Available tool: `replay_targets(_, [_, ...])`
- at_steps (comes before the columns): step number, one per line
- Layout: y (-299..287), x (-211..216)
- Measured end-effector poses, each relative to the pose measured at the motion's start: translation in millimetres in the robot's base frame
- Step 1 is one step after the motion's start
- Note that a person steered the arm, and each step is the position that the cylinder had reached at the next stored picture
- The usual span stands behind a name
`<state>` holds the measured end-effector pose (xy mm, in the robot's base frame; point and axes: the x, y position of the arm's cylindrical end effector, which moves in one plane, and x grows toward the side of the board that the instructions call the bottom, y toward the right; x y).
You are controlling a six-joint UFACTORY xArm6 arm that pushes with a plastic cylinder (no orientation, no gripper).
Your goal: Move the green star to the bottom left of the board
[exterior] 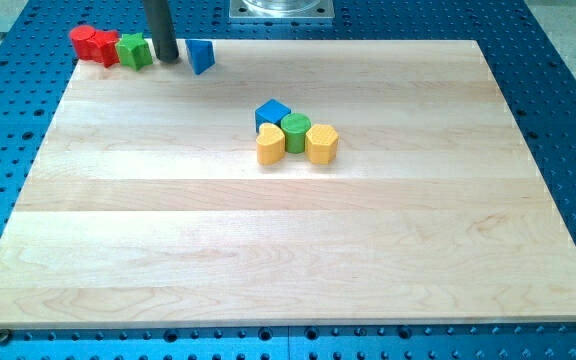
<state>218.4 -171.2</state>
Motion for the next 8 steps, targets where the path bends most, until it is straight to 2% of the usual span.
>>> replay_targets(1, [-3.0, -25.5])
replay_targets(5, [-52.9, -26.6])
replay_targets(7, [-54.6, -26.4])
replay_targets(8, [-48.2, 10.5])
